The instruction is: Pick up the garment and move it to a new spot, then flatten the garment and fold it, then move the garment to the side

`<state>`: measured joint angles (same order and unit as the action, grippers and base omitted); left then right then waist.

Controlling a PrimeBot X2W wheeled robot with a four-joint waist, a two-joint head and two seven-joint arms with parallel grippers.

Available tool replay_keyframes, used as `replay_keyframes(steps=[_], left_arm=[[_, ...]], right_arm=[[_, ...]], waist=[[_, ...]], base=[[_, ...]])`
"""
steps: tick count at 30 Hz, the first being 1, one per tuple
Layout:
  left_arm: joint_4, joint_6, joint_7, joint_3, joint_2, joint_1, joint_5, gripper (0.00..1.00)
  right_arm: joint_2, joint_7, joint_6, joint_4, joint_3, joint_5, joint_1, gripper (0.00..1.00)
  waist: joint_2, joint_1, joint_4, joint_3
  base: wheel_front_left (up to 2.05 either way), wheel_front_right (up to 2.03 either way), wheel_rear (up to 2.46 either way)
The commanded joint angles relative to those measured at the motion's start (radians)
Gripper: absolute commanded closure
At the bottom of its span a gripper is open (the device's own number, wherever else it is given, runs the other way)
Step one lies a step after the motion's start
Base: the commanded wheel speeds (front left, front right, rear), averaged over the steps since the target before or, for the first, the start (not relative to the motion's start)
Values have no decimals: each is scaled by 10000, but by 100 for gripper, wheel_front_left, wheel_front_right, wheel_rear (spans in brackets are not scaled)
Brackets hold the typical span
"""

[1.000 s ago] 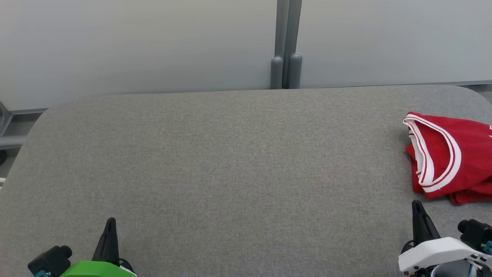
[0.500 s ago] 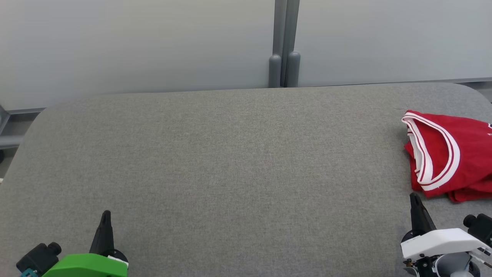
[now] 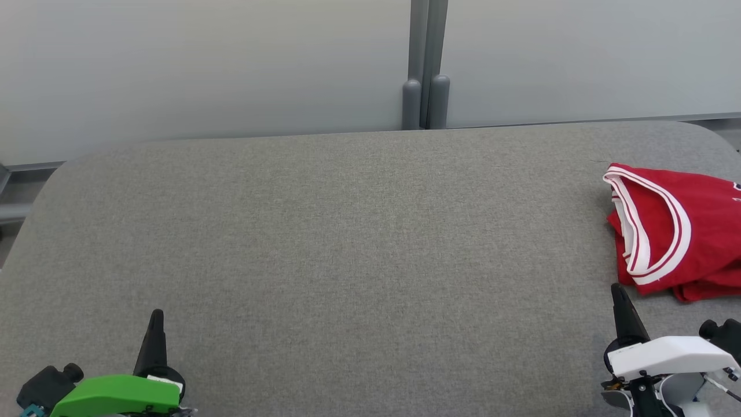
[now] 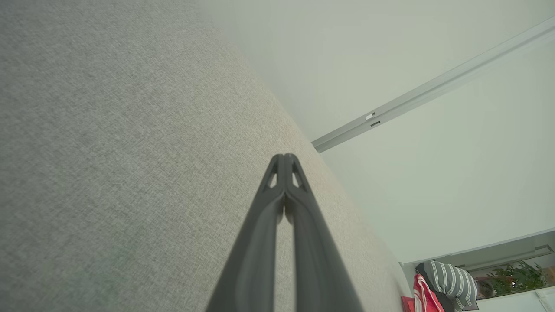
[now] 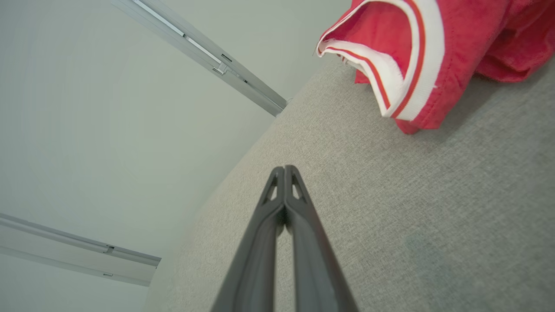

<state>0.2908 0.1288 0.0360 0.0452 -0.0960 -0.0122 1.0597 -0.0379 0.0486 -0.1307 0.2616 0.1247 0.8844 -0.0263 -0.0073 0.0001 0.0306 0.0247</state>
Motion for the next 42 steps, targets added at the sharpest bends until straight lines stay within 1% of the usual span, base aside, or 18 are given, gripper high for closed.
replay_keyframes(steps=[1,3,17,42], left_arm=[[-173,17,-89,106,6,-314,320,100],[-205,17,-177,155,29,-340,626,100],[-335,21,-561,388,145,-462,1914,100],[-535,28,-1120,710,320,-635,3800,100]], right_arm=[[-79,-92,-6,-125,-16,439,-227,100],[-83,-176,-6,-127,-40,842,-282,100],[-101,-543,-6,-129,-142,2557,-465,100],[-128,-1080,-4,-131,-284,5057,-706,100]], waist=[[32,-1,-9,-8],[34,-1,-22,-20],[42,-1,-82,-76],[56,-1,-186,-171]], base=[[0,0,0],[0,0,0],[0,0,0],[0,0,0]])
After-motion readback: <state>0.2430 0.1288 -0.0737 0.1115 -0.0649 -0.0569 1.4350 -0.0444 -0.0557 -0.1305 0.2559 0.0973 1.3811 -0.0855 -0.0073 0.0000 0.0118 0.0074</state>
